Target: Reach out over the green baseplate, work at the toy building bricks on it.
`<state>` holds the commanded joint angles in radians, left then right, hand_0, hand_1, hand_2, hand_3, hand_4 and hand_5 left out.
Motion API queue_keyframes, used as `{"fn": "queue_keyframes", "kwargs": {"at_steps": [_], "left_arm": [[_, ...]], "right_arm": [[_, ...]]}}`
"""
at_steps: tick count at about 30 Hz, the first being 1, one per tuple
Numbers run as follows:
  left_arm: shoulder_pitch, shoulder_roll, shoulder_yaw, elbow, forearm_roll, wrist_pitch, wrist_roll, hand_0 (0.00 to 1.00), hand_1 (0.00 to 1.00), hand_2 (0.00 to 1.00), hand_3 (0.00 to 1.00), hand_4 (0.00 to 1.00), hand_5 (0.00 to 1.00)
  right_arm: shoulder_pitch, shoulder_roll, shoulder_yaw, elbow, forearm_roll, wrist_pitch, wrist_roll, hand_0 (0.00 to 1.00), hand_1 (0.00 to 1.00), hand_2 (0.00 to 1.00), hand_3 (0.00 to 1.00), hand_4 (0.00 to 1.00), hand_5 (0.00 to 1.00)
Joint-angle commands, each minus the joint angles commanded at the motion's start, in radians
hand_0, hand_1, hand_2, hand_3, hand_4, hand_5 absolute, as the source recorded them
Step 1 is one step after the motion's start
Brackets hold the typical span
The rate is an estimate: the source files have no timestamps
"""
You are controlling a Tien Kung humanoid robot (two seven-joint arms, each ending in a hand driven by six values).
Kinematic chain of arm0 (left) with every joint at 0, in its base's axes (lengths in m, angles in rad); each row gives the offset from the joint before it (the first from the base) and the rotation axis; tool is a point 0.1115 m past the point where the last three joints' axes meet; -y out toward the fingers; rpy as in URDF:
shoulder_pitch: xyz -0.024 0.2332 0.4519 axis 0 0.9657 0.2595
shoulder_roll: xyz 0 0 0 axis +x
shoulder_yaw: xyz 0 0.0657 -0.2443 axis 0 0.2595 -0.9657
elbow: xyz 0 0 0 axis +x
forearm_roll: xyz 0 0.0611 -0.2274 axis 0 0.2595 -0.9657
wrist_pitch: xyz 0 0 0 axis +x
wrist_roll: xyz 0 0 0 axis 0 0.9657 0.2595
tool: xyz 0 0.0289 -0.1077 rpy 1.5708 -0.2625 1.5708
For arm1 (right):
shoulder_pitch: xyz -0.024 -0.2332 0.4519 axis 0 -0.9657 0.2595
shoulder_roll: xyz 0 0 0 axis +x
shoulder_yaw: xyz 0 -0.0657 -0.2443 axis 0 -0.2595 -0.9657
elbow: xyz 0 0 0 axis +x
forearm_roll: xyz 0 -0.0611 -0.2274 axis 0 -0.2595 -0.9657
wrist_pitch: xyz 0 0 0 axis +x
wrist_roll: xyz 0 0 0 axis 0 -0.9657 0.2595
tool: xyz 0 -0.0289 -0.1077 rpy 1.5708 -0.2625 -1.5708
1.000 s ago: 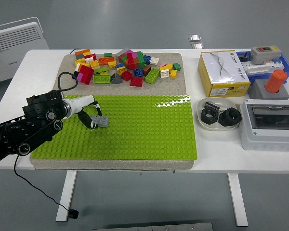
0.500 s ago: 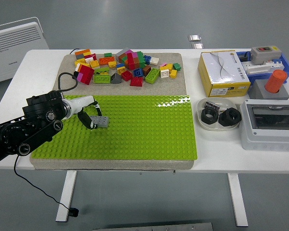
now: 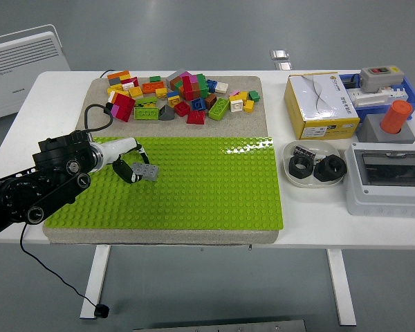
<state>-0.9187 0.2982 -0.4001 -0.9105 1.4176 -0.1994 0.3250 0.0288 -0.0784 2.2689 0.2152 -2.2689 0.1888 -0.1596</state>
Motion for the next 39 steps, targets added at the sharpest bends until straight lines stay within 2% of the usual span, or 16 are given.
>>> {"fn": "queue_keyframes", "kwargs": {"at_steps": [7, 11, 19, 25, 39], "left_arm": [[0.0, 0.003, -0.002, 0.003, 0.006, -0.002, -0.001, 0.998, 0.998, 0.998, 0.736, 0.601, 0.002], [0.0, 0.01, -0.006, -0.001, 0.01, -0.02, -0.002, 0.998, 0.998, 0.998, 0.739, 0.623, 0.002], [0.009, 0.055, -0.068, -0.052, 0.047, -0.105, 0.003, 0.998, 0.998, 0.998, 0.766, 0.636, 0.002], [0.021, 0.065, -0.085, -0.067, 0.046, -0.135, 0.01, 0.998, 0.998, 0.998, 0.768, 0.642, 0.002], [0.032, 0.072, -0.076, -0.072, 0.046, -0.137, 0.013, 0.998, 0.998, 0.998, 0.766, 0.642, 0.002]], "right_arm": [[-0.001, 0.001, 0.0, 0.0, 0.0, 0.0, 0.0, 0.722, 0.712, 0.7, 0.676, 0.773, 0.85], [-0.002, 0.001, 0.0, 0.0, 0.0, 0.0, 0.0, 0.721, 0.708, 0.7, 0.677, 0.773, 0.849], [-0.007, 0.001, 0.0, 0.001, 0.0, 0.0, 0.0, 0.721, 0.707, 0.7, 0.677, 0.774, 0.849], [-0.011, 0.003, 0.0, 0.0, 0.0, 0.0, 0.001, 0.722, 0.708, 0.699, 0.677, 0.774, 0.85], [-0.016, 0.003, 0.0, 0.0, 0.0, -0.002, 0.001, 0.721, 0.708, 0.698, 0.677, 0.775, 0.848]]}}
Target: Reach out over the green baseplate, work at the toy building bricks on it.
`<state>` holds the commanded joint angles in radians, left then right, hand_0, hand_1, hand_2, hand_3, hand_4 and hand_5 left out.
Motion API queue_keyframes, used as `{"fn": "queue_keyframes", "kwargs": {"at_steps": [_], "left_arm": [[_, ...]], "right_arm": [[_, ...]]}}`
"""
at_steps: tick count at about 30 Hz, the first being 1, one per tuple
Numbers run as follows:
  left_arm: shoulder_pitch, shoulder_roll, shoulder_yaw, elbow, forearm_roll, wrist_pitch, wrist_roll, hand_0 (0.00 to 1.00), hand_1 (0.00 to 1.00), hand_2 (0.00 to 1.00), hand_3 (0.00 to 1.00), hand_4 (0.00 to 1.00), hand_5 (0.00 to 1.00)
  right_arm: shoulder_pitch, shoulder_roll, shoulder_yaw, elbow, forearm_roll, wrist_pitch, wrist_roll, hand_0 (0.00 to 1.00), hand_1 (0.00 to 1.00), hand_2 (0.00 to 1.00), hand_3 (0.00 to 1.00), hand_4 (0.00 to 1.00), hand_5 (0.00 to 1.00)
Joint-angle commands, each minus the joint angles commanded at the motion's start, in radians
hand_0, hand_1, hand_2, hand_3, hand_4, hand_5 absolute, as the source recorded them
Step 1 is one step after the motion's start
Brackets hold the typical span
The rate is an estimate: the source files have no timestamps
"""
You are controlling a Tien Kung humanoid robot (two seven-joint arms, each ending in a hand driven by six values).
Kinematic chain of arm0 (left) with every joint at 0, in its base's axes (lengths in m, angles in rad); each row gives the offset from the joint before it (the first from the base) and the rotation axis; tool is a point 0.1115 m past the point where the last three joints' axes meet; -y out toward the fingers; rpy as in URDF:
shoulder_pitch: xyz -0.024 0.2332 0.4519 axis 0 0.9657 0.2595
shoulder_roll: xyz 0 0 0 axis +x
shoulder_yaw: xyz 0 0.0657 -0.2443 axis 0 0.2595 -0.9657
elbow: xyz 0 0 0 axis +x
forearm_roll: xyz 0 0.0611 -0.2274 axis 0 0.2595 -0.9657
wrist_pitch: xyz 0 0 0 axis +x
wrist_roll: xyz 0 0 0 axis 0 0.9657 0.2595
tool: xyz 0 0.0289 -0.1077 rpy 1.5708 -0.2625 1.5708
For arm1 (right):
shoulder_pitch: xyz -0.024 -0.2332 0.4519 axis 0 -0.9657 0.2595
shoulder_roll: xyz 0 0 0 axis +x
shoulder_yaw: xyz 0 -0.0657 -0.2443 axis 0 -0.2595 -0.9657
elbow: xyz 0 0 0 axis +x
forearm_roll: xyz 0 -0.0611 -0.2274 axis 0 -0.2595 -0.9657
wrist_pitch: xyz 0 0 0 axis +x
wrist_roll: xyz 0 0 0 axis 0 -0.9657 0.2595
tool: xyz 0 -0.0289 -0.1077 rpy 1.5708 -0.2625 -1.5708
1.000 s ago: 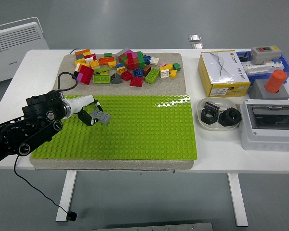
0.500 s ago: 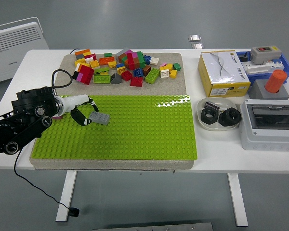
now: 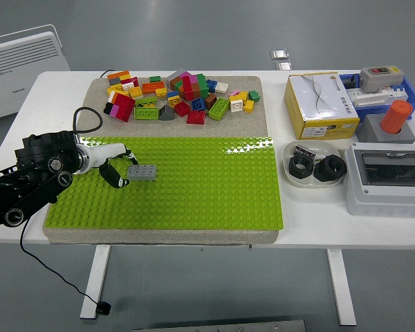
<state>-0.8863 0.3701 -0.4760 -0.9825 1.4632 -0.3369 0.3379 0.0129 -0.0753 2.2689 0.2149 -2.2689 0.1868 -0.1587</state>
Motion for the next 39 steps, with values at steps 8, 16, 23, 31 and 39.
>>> {"fn": "queue_keyframes", "kwargs": {"at_steps": [8, 16, 23, 31, 39], "left_arm": [[0.017, 0.004, -0.051, -0.044, 0.066, 0.051, -0.012, 0.998, 0.998, 0.998, 0.773, 0.694, 0.002], [0.166, 0.013, -0.234, -0.257, 0.283, 0.053, 0.052, 0.998, 0.998, 0.998, 0.734, 0.772, 0.092], [0.321, -0.044, -0.354, -0.476, 0.497, 0.14, 0.103, 0.998, 0.998, 0.998, 0.751, 0.801, 0.766], [0.434, -0.083, -0.363, -0.621, 0.688, 0.263, 0.085, 0.998, 0.998, 0.998, 0.722, 0.767, 0.998], [0.444, -0.081, -0.342, -0.542, 0.742, 0.287, 0.075, 0.998, 0.998, 0.998, 0.714, 0.77, 0.998]], "right_arm": [[0.001, 0.001, 0.0, 0.0, 0.0, 0.0, 0.0, 0.722, 0.708, 0.698, 0.676, 0.776, 0.847], [-0.005, 0.001, 0.0, 0.003, 0.0, 0.001, -0.002, 0.722, 0.708, 0.698, 0.676, 0.776, 0.847], [-0.012, 0.008, 0.0, 0.003, 0.0, 0.0, -0.001, 0.722, 0.708, 0.698, 0.677, 0.776, 0.847], [-0.011, 0.014, 0.0, -0.001, 0.0, -0.001, 0.003, 0.722, 0.708, 0.709, 0.686, 0.774, 0.845], [-0.008, 0.015, 0.0, -0.004, 0.0, -0.002, 0.004, 0.722, 0.708, 0.709, 0.686, 0.774, 0.845]]}}
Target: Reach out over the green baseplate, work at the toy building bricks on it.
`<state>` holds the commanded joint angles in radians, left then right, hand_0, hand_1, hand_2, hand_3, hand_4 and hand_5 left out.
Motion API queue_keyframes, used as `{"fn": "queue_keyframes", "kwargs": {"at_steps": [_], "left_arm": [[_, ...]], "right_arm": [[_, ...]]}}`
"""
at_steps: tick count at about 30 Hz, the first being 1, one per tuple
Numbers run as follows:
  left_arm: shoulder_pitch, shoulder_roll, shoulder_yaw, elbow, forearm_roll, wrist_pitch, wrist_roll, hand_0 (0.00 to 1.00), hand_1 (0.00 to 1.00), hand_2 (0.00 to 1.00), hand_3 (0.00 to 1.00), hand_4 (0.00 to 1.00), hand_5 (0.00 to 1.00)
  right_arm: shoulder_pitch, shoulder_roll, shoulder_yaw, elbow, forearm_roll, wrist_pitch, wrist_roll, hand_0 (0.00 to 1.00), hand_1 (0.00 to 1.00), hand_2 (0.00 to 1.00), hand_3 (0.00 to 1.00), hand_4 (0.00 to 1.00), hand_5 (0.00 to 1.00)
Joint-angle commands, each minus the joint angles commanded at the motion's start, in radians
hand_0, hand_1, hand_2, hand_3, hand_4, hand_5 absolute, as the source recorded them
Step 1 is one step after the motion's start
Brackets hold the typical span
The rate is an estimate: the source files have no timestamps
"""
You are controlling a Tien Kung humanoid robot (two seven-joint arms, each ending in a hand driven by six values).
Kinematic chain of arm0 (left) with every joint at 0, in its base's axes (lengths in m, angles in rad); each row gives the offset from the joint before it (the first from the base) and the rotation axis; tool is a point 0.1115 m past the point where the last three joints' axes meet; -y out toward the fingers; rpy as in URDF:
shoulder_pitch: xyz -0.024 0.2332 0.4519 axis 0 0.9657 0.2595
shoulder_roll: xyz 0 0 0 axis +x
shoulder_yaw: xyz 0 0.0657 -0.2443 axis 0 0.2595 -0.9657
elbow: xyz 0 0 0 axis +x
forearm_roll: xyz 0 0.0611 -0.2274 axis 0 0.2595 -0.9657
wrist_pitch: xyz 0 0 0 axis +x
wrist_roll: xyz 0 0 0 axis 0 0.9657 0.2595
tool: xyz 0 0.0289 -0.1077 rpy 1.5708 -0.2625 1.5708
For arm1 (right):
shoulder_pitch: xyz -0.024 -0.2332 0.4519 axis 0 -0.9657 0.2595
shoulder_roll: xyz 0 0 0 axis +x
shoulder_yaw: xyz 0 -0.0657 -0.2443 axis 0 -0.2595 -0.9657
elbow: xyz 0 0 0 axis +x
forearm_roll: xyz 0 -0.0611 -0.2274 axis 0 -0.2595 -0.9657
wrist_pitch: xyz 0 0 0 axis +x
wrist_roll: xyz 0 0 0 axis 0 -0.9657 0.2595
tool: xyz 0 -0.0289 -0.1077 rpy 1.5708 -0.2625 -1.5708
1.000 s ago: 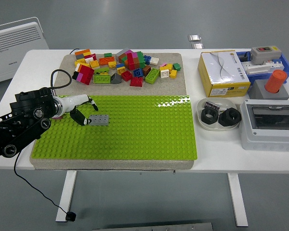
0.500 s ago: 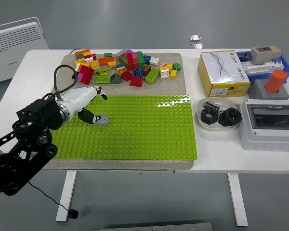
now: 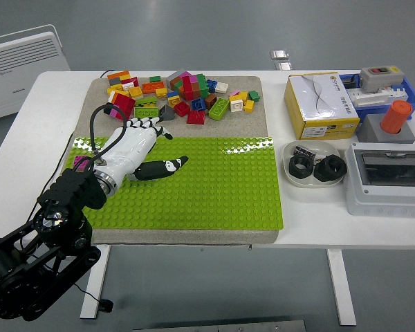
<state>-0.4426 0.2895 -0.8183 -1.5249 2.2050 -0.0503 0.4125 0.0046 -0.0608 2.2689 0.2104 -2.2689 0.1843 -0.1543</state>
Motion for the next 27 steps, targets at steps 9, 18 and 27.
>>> {"fn": "queue_keyframes", "kwargs": {"at_steps": [9, 18, 27], "left_arm": [[-0.012, 0.017, 0.035, 0.084, -0.003, -0.006, -0.009, 0.998, 0.998, 0.998, 0.711, 0.78, 0.998], [-0.011, 0.01, 0.033, 0.155, 0.003, 0.015, -0.022, 0.998, 0.998, 0.998, 0.706, 0.783, 0.998], [-0.003, 0.007, 0.017, 0.208, 0.0, 0.015, -0.023, 0.998, 0.998, 0.998, 0.705, 0.797, 0.998]], "right_arm": [[0.0, -0.002, 0.0, -0.001, 0.0, -0.002, 0.0, 0.722, 0.708, 0.709, 0.686, 0.775, 0.845], [0.001, -0.003, 0.0, 0.0, 0.0, -0.002, -0.001, 0.723, 0.708, 0.713, 0.685, 0.774, 0.844], [0.003, -0.002, 0.0, 0.001, 0.0, -0.001, -0.002, 0.723, 0.708, 0.713, 0.685, 0.774, 0.844]]}}
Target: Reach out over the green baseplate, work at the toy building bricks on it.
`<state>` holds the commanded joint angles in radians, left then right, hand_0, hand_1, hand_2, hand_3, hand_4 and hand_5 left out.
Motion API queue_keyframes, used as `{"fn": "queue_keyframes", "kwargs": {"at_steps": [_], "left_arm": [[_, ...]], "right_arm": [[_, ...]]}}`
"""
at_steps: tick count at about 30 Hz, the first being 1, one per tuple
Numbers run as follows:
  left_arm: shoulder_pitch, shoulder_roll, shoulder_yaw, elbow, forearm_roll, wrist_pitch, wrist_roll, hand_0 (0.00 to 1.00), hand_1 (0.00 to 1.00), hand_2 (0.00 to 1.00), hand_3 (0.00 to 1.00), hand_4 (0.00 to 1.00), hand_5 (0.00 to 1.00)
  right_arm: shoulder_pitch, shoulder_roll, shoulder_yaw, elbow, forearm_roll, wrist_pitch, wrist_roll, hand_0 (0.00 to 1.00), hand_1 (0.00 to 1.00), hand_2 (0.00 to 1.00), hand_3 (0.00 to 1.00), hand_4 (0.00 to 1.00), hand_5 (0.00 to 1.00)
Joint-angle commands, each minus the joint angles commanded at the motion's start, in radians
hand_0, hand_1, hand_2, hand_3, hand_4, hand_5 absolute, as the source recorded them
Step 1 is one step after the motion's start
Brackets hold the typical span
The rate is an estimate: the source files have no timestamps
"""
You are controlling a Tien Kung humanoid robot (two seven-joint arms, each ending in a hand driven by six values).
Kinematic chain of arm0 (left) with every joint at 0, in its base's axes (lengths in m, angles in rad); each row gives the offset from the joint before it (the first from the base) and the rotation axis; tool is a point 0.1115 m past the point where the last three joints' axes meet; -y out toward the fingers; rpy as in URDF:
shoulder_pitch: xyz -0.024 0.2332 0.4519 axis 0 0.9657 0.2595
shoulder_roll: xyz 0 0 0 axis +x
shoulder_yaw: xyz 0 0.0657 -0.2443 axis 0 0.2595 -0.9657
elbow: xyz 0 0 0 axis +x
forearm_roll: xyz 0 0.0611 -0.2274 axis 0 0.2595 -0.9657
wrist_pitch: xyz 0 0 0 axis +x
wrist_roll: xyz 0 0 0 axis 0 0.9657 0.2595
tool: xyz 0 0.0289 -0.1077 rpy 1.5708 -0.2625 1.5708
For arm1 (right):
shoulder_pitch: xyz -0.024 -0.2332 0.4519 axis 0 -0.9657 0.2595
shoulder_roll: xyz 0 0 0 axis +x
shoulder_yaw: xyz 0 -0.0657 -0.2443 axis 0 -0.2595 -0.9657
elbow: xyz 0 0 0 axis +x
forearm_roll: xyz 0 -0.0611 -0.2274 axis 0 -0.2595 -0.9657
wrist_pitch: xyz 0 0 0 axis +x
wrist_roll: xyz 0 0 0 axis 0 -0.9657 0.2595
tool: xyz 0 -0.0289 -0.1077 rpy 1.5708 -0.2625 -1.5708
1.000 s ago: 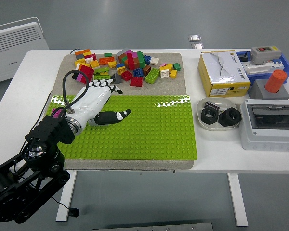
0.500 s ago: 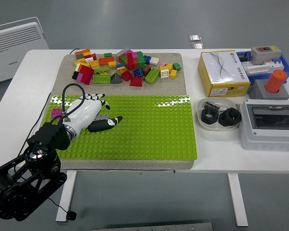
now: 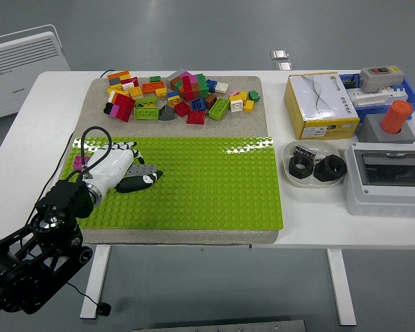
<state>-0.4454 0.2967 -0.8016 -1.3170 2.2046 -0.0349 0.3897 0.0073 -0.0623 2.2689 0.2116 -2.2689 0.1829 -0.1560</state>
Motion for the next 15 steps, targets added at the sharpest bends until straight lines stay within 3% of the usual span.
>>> {"fn": "queue_keyframes", "kwargs": {"at_steps": [15], "left_arm": [[0.014, 0.002, -0.012, 0.026, -0.009, -0.002, 0.002, 0.998, 0.998, 0.998, 0.703, 0.802, 0.998]], "right_arm": [[0.0, 0.0, 0.0, -0.001, 0.005, -0.001, 0.001, 0.722, 0.708, 0.708, 0.682, 0.775, 0.843]]}}
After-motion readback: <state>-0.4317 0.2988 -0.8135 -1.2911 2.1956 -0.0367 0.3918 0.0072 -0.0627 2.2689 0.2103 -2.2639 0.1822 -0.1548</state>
